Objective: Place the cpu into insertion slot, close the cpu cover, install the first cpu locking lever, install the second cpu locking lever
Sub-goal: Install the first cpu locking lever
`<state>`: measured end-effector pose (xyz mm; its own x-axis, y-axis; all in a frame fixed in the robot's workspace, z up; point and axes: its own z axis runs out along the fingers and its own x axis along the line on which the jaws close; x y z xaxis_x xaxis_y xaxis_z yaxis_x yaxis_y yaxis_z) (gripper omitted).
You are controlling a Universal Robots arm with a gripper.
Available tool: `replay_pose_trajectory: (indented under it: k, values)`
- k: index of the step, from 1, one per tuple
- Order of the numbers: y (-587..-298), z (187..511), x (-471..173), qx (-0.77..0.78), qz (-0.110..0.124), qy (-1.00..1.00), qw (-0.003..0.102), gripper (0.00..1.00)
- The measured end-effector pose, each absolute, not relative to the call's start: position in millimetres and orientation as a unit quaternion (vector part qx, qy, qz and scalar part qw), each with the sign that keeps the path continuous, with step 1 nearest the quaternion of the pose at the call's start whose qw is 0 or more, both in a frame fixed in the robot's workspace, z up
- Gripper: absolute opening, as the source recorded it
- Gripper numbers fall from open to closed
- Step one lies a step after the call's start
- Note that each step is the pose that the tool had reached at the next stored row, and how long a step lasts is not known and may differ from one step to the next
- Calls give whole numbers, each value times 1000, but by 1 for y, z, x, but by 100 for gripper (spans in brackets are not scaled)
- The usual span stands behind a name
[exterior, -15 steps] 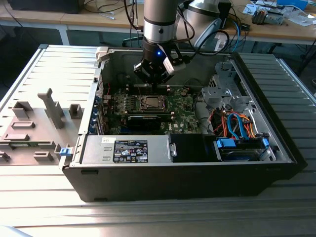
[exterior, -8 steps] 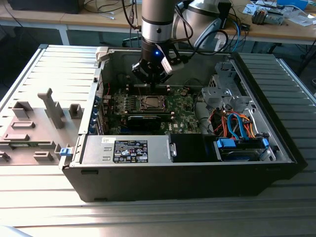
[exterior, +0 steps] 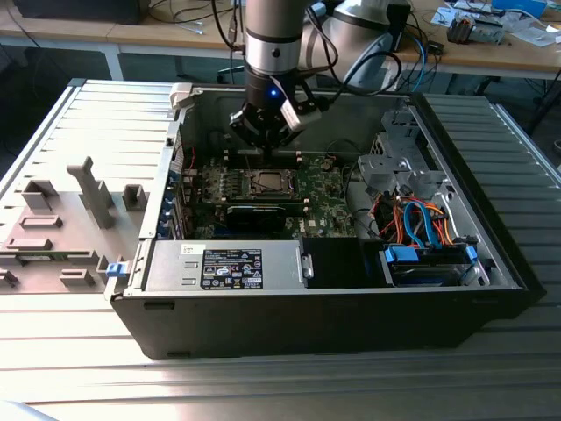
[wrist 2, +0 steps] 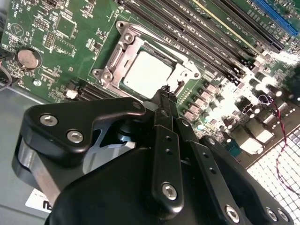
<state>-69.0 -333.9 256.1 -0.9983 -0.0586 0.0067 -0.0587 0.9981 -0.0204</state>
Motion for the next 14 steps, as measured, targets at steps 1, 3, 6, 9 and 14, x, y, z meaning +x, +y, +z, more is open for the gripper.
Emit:
replay_pose_trajectory:
  k: [1,3,6,9,14]
  values:
    - [-333,256,-71,29,10,-1000,3,11]
    - [-332,256,-72,29,10,-1000,3,11]
    - [-331,257,-79,29,10,-1000,2,11]
    - [-330,257,-84,29,10,-1000,1,11]
    - [-328,258,-90,29,10,-1000,0,11]
